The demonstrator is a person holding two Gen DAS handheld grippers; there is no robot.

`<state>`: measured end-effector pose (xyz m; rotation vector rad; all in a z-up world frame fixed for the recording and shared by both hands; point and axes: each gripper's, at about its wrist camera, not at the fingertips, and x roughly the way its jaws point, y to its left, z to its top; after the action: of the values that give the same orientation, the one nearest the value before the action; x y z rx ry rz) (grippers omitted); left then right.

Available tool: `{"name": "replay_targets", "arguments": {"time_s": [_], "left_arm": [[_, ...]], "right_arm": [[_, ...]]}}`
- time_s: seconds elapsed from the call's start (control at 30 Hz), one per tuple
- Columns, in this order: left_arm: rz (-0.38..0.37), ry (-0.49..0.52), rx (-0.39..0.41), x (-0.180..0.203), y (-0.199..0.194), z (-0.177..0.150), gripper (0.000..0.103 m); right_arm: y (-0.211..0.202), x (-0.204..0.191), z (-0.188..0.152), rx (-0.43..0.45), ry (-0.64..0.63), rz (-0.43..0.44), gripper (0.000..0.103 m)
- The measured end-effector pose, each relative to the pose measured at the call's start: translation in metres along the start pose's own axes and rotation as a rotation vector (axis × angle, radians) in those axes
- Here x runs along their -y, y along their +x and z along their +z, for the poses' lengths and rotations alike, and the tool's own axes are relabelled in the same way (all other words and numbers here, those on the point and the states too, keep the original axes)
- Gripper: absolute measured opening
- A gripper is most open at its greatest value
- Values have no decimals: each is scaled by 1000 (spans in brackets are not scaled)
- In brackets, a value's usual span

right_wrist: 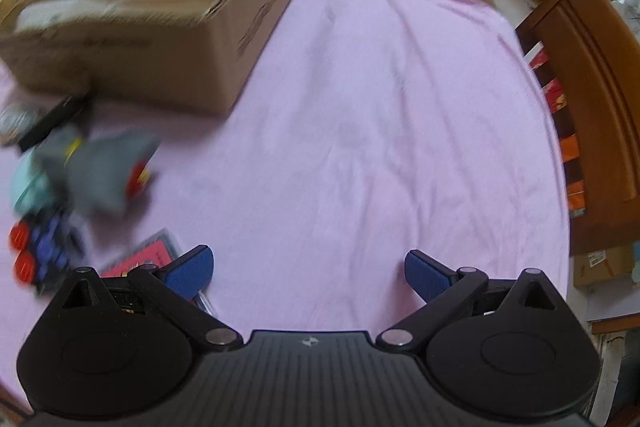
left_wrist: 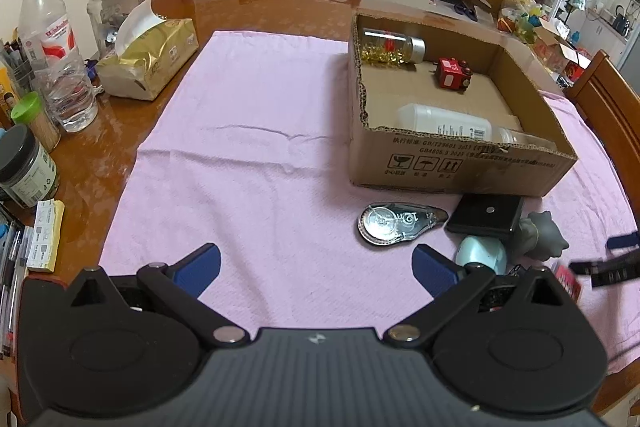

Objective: Organize rigid objects
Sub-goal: 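Move the left tool toward the correction-tape roller while the right tool approaches the red card case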

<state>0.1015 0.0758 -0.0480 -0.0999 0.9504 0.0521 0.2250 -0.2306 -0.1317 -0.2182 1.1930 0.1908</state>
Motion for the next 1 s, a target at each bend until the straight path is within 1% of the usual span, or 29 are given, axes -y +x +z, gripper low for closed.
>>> {"name": "replay_targets", "arguments": {"time_s": [0.03,0.1,0.17,0.23,0.3,0.4,0.5,0.57,0.6,0.63,0.7,0.83,1.0], "left_arm": [[-1,0,1,0,1,1,101],[-4,1,2,2,1,2,101],[-10,6,5,3,2,2,101],[-11,11,1,6,5,3,101],[-15,16,-5,8,8,3,101],[-15,28,-15,13,13,3,101],[-18,38,-25,17,18,3,101],[-20,40,-33,19,22,2,101],[-22,41,-38,21,24,2,101],[-25,42,-44,22,26,2,101],[-28,52,-53,26,31,3,101],[-32,72,-65,34,45,5,101],[-34,109,-79,41,74,8,101]], "right_arm": [[-2,-3,-2,-3,-9,-2,103],[-13,-8,-8,25,-13,-14,103],[-25,-14,-12,55,-13,38,103],[-34,-26,-18,74,-44,93,103],[-36,-45,-24,77,-109,137,103],[-36,-74,-32,79,-212,168,103],[-33,-95,-39,89,-291,154,103],[-28,-100,-41,82,-308,144,103],[-25,-101,-41,83,-306,130,103],[-24,-99,-40,87,-294,139,103],[-20,-92,-36,85,-245,130,103],[-13,-65,-31,78,-146,134,103],[-13,-61,-30,82,-144,137,103]]}}
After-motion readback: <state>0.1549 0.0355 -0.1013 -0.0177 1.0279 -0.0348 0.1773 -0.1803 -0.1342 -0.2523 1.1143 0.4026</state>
